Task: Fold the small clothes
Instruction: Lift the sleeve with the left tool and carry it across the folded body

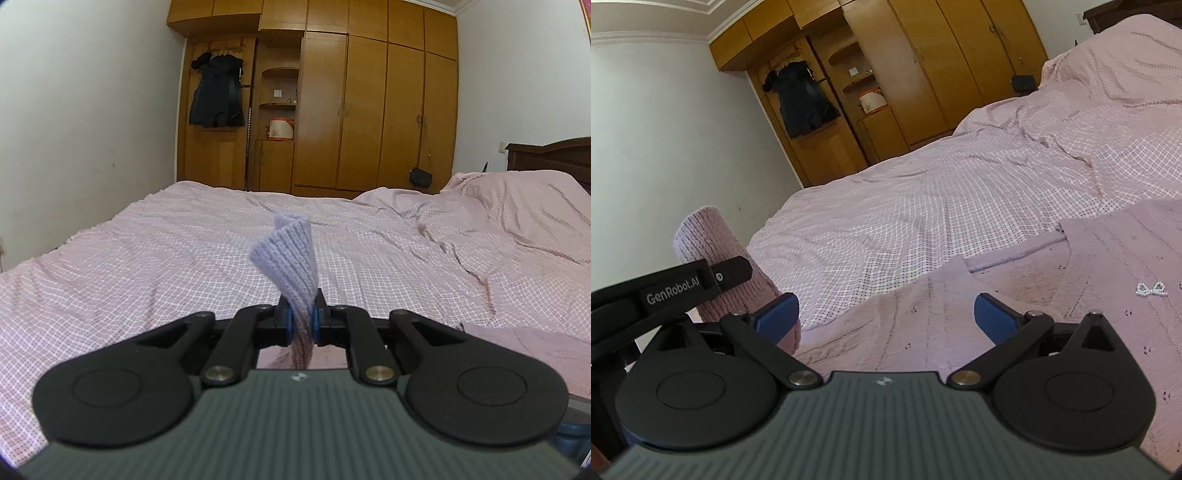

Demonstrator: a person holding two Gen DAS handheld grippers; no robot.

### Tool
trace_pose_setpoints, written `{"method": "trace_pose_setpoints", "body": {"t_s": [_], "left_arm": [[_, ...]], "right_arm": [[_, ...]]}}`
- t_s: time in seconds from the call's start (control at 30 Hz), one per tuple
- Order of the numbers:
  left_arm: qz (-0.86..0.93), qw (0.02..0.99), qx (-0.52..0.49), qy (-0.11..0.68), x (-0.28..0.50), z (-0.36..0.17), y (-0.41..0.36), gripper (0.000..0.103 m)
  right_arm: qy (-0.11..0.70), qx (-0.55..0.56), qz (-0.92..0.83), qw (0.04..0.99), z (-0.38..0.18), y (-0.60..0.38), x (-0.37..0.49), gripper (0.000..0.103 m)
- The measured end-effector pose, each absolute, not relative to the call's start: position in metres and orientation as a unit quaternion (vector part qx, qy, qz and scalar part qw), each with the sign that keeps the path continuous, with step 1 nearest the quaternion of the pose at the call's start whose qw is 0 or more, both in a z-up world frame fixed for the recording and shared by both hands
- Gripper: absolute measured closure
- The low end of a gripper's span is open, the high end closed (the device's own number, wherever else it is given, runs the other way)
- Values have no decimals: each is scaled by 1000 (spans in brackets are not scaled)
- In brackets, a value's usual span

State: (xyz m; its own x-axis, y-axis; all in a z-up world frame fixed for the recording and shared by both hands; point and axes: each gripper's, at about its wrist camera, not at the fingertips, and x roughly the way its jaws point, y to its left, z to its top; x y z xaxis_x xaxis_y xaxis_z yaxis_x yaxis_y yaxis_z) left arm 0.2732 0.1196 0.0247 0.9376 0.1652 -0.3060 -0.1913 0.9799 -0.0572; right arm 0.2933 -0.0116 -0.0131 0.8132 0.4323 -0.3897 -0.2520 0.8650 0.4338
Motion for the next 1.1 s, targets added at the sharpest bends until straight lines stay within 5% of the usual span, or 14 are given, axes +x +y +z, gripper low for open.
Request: {"method": "trace_pose_setpoints", "body": {"t_s": [1.1], "left_arm": [[49,984,-16,170,308,4,10,91]], "right_arm": [[248,201,124,940,-36,-132,315,0]]}}
